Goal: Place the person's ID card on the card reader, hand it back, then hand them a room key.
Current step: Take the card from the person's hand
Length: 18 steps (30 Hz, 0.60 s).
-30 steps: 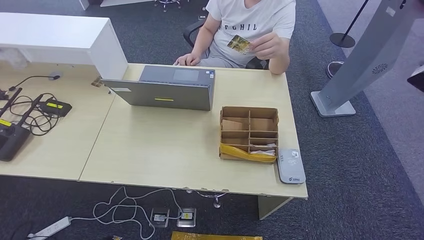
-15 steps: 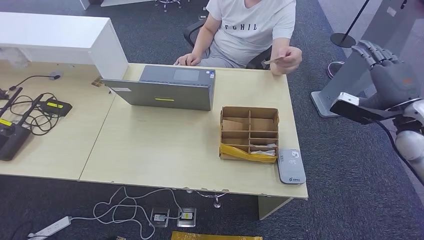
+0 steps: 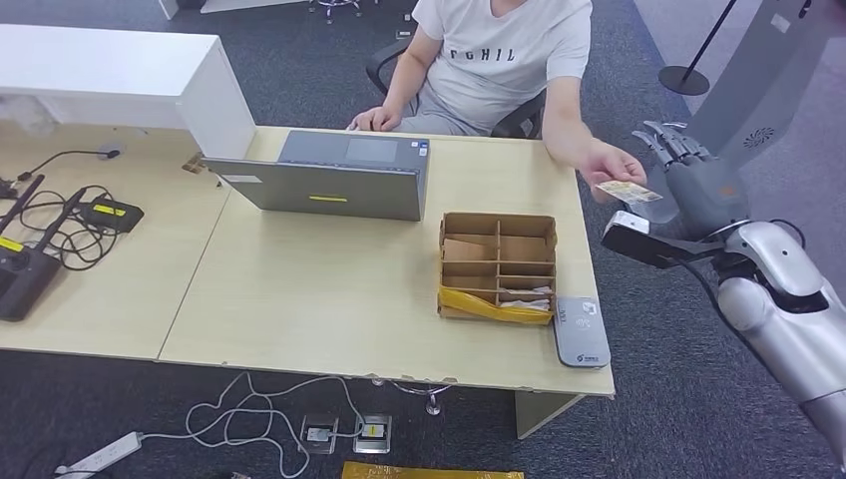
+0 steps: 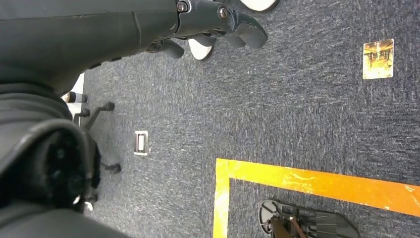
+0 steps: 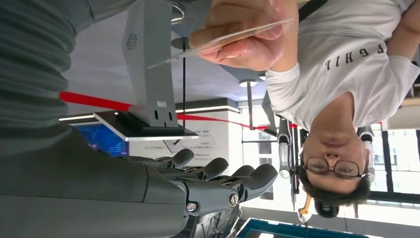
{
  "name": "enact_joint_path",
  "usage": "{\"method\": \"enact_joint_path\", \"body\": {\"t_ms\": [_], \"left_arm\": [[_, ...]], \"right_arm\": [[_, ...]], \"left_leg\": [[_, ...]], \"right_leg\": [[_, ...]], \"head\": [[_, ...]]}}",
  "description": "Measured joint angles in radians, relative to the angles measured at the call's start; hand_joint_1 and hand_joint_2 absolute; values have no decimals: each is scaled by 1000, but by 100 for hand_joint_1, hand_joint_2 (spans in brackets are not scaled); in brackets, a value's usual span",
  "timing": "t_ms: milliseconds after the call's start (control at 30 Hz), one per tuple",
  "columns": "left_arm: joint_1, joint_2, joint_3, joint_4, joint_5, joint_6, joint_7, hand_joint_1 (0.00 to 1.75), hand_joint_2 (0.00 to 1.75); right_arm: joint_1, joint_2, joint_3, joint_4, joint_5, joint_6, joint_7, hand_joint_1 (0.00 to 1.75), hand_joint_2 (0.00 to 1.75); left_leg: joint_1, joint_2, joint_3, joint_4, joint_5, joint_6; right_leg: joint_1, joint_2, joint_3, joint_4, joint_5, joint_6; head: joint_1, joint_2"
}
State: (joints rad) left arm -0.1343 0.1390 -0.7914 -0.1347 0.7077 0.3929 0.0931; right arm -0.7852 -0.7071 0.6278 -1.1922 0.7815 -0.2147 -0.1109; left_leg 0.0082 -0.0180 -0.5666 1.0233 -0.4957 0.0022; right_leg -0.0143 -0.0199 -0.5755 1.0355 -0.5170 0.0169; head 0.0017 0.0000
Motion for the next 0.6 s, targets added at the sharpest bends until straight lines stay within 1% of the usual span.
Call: {"method": "enact_joint_path", "body": {"t_ms": [33, 100, 167, 600], "left_arm": [[0, 1, -2, 0, 0, -1, 0, 0, 0], [0, 3, -6, 0, -1, -3, 0, 0, 0], [0, 3, -8, 0, -2, -4, 0, 0, 0], [1, 8, -15, 0, 5, 0, 2, 0, 0]], "right_arm": [[3, 3, 0, 4, 0, -1, 0, 80, 175], [10, 8, 2, 11, 0, -3, 1, 167, 175], [16, 13, 3, 17, 3, -4, 2, 175, 175], [48, 15, 2, 30, 21, 9, 2, 175, 175]], "left_leg": [[0, 0, 0, 0, 0, 0], [0, 0, 0, 0, 0, 0], [0, 0, 0, 0, 0, 0], [0, 0, 0, 0, 0, 0]], "right_leg": [[0, 0, 0, 0, 0, 0], [0, 0, 0, 0, 0, 0], [0, 0, 0, 0, 0, 0], [0, 0, 0, 0, 0, 0]], "head": [[0, 0], [0, 0], [0, 0], [0, 0]]}}
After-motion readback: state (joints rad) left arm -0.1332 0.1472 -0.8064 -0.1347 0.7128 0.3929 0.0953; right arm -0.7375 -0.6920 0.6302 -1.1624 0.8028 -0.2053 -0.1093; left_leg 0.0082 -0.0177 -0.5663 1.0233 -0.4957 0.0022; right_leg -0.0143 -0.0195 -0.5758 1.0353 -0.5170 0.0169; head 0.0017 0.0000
